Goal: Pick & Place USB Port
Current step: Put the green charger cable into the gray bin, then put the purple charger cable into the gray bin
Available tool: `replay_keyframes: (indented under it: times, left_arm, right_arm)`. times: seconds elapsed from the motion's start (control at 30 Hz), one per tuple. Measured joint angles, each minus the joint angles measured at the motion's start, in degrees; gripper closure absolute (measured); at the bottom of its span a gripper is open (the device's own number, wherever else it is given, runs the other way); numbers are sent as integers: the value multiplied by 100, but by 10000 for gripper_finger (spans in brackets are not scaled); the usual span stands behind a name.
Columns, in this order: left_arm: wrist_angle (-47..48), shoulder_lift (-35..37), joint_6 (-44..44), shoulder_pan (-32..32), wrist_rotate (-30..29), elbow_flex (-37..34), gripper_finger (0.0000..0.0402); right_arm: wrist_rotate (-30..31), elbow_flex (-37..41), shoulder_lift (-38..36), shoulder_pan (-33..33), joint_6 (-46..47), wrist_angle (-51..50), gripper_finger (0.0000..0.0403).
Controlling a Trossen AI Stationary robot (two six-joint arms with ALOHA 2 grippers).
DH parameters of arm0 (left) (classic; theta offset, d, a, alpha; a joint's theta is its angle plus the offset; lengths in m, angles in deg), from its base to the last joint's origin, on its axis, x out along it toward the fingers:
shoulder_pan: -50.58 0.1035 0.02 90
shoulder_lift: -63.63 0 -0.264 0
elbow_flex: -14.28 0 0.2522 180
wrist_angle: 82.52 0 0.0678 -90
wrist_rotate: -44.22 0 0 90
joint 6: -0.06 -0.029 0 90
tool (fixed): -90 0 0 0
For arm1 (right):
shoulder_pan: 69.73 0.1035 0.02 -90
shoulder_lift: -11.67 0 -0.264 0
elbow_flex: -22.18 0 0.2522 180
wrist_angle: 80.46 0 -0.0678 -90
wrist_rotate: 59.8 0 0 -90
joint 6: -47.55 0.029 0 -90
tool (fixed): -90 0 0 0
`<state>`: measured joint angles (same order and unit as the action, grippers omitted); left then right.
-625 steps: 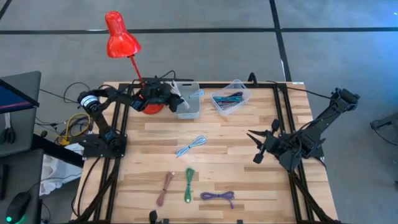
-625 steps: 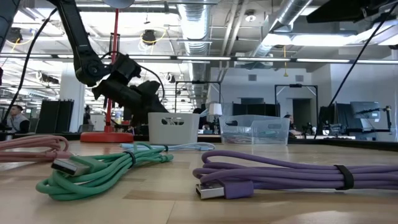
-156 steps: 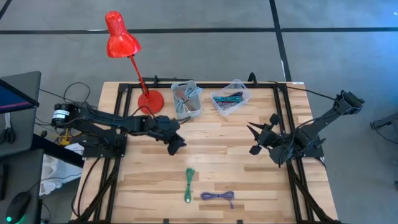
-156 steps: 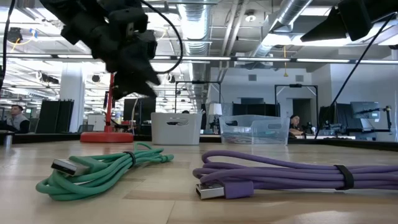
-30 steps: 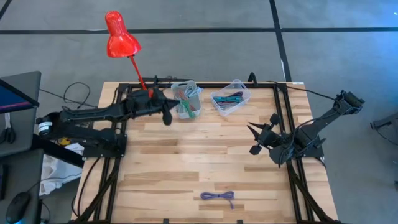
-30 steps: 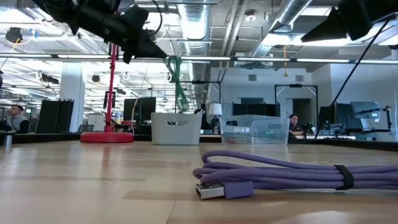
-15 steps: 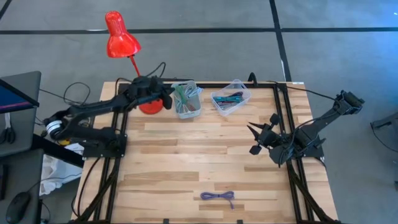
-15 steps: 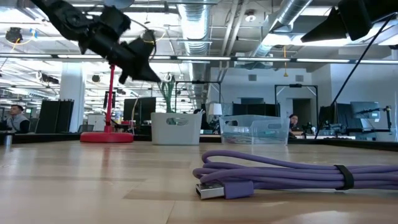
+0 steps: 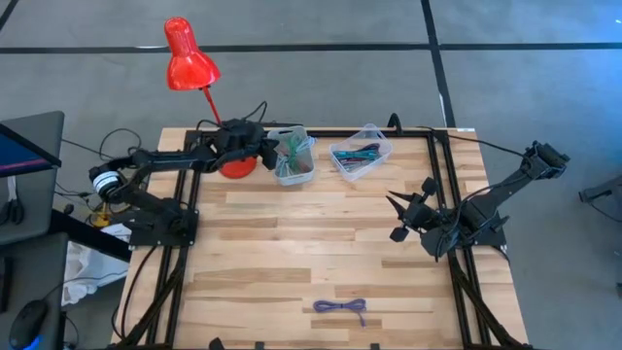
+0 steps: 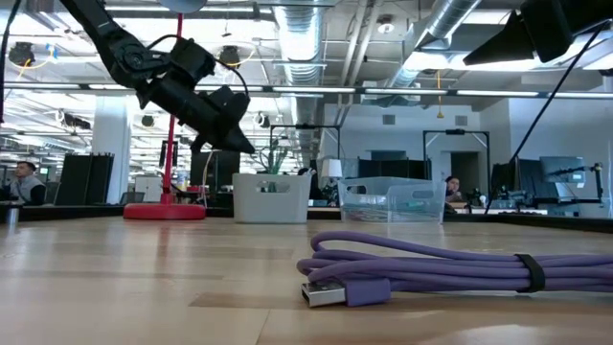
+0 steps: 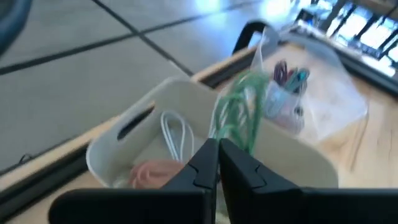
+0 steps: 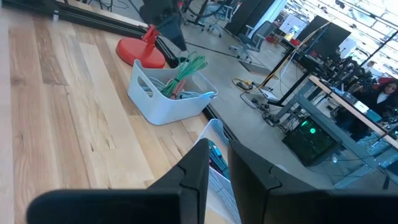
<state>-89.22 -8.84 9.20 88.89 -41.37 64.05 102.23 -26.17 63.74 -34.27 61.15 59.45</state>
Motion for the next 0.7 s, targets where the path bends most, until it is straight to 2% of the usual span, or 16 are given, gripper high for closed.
replay_keyframes:
  times: [0.5, 0.6, 0.7]
  left_arm:
    - [-297, 190, -149, 2, -331, 0, 330]
    - [-309, 190, -130, -55, -145, 0, 318]
    - [-322, 192, -120, -206, 344, 0, 314]
  right_arm:
    - [0, 0, 0, 2, -2, -1, 349]
    - [0, 0, 0, 2, -2, -2, 349]
    - [0, 0, 0, 2, -2, -2, 349]
